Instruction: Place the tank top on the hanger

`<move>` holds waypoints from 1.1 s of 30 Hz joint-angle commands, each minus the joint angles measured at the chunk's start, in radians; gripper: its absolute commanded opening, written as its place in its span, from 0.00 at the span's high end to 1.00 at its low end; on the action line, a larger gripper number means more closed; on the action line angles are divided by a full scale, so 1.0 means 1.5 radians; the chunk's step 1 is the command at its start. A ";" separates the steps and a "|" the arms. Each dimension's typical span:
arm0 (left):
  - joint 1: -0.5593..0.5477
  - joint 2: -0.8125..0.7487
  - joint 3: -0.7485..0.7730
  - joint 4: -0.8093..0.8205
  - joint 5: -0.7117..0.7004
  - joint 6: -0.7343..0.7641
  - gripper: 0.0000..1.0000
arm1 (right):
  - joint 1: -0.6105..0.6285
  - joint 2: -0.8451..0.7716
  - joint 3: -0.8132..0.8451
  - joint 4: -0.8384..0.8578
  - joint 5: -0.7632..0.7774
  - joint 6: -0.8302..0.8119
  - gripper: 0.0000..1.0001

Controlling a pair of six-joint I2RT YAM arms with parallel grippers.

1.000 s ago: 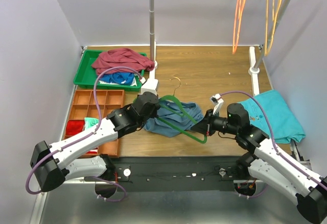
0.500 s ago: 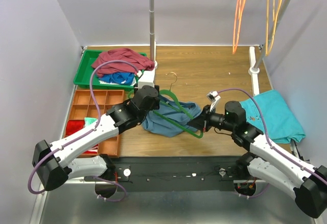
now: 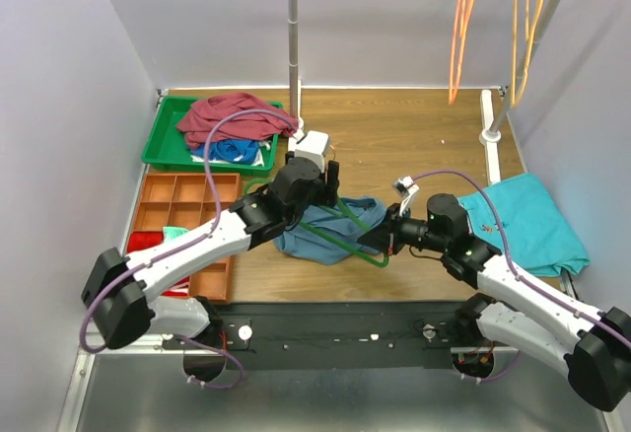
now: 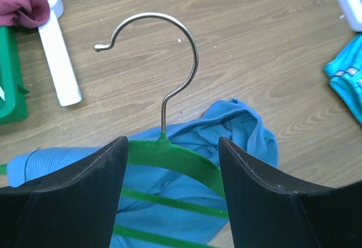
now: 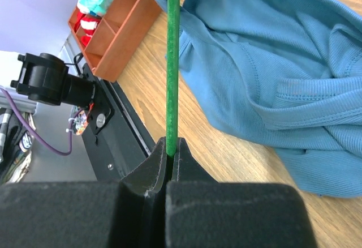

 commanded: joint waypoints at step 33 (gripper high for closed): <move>0.000 0.093 0.001 0.099 -0.115 0.053 0.97 | 0.012 0.076 0.047 -0.036 0.146 -0.025 0.97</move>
